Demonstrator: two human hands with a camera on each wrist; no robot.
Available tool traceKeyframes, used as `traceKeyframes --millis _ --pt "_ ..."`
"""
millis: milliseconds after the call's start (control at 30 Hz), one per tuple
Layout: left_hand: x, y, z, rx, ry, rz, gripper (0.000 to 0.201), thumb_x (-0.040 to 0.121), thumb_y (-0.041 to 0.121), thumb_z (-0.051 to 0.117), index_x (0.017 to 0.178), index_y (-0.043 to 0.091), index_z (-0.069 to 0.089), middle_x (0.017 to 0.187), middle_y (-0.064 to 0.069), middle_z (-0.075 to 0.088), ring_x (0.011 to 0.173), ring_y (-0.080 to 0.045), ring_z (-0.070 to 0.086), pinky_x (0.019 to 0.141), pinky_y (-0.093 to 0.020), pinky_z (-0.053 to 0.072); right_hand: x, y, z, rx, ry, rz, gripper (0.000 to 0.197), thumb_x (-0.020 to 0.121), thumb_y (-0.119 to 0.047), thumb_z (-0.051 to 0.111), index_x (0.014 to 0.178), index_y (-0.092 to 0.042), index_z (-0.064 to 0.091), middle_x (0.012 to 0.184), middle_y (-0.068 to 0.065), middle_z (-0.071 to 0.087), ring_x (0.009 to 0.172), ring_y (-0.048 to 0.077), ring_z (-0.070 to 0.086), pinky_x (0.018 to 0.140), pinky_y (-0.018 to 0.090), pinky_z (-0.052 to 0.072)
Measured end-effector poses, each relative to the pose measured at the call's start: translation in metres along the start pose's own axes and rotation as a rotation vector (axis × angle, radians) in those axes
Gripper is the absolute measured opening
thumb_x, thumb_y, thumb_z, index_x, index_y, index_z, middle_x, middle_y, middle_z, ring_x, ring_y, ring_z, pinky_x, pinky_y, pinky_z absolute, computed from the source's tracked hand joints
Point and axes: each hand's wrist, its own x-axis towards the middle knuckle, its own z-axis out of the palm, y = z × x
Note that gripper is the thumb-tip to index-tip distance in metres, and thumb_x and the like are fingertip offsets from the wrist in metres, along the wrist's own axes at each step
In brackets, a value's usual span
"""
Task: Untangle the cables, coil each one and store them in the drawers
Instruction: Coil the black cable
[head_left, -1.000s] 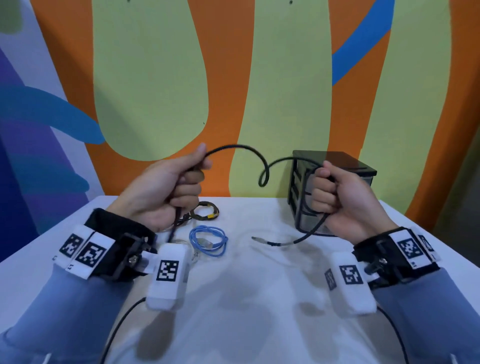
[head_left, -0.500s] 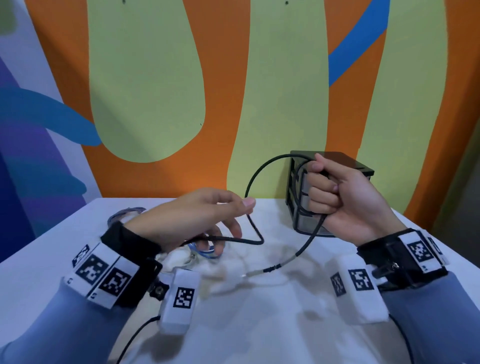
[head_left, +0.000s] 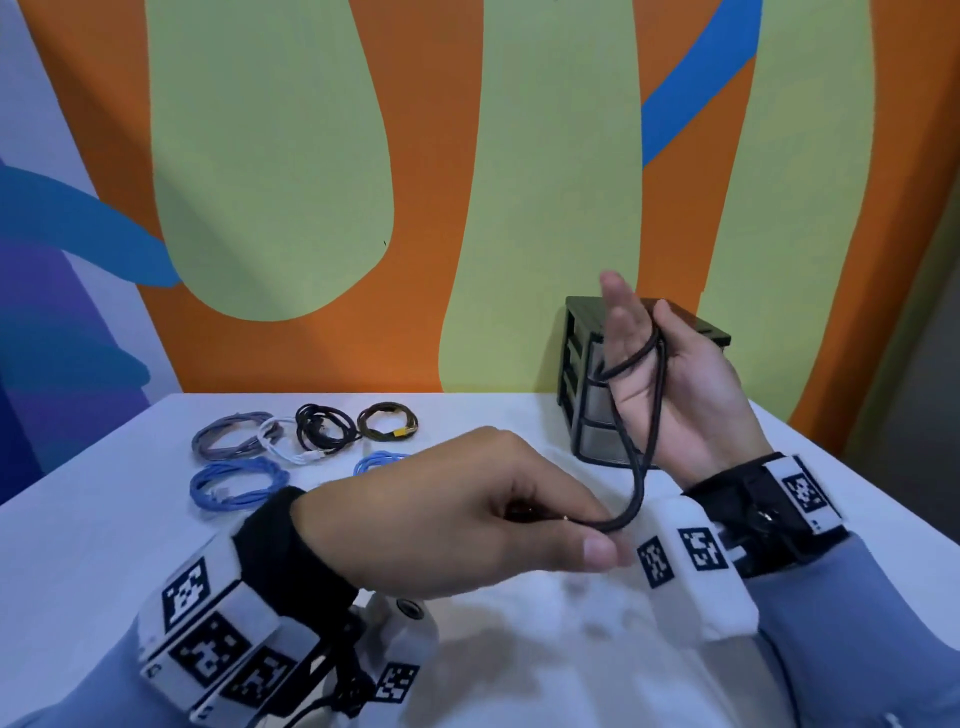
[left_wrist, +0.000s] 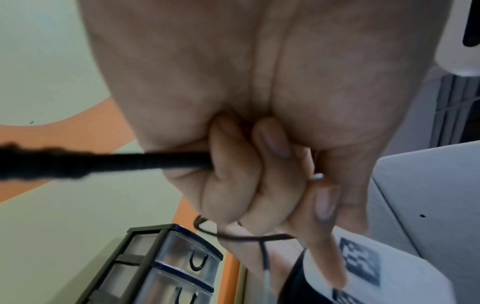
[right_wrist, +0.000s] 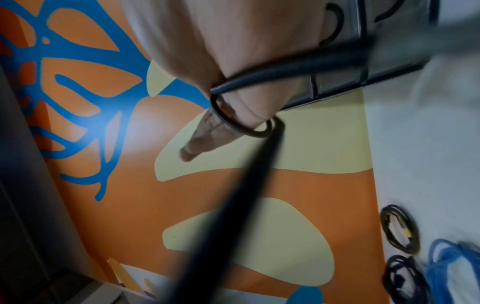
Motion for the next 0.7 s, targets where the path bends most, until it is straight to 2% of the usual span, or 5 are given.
traceKeyframes --millis 67,167,300,367,700 --pt "-0.002 0.0 -0.006 -0.037 0.091 0.044 0.02 0.104 0.025 0.065 0.103 0.014 0.082 0.06 0.009 0.05 0.058 -0.005 0.036 0.058 -0.019 0.03 0.001 0.008 -0.001 -0.231 0.02 -0.024 0.046 0.116 -0.024 0.029 0.141 0.012 0.044 0.113 0.021 0.077 0.102 0.023 0.078 0.078 0.025 0.062" --pt "-0.005 -0.004 -0.019 -0.082 0.347 0.132 0.022 0.102 0.015 0.061 0.097 0.004 0.08 0.057 0.022 0.055 0.055 0.008 0.047 0.059 -0.005 0.034 -0.003 0.019 0.001 -0.765 0.032 0.026 0.038 0.115 -0.024 0.034 0.14 0.001 0.048 0.092 0.019 0.079 0.083 0.026 0.079 0.067 0.029 0.061" --pt "-0.01 -0.026 -0.042 -0.028 0.728 0.157 0.026 0.1 0.03 0.065 0.087 0.012 0.079 0.057 -0.002 0.051 0.055 -0.018 0.035 0.051 -0.028 0.028 -0.014 0.025 0.003 -1.15 -0.21 0.223 0.038 0.114 -0.027 0.037 0.128 -0.004 0.065 0.051 0.01 0.056 0.037 0.022 0.039 0.048 0.03 0.033" --pt "-0.01 -0.041 -0.051 0.004 0.873 0.122 0.023 0.097 0.032 0.072 0.088 0.013 0.079 0.072 -0.025 0.061 0.062 -0.029 0.041 0.056 -0.037 0.033 -0.017 0.026 0.005 -1.053 -0.321 0.34 0.042 0.112 -0.03 0.039 0.115 -0.002 0.069 0.046 0.004 0.038 0.039 0.016 0.02 0.047 0.03 0.017" --pt "0.01 -0.075 -0.042 0.182 0.918 0.024 0.013 0.098 0.035 0.073 0.098 0.026 0.082 0.098 0.007 0.064 0.091 -0.011 0.058 0.077 -0.019 0.04 -0.023 0.03 0.01 -0.459 -0.385 0.599 0.035 0.106 -0.039 0.043 0.076 -0.022 0.051 0.058 -0.009 0.015 0.043 0.009 0.007 0.043 0.024 0.008"
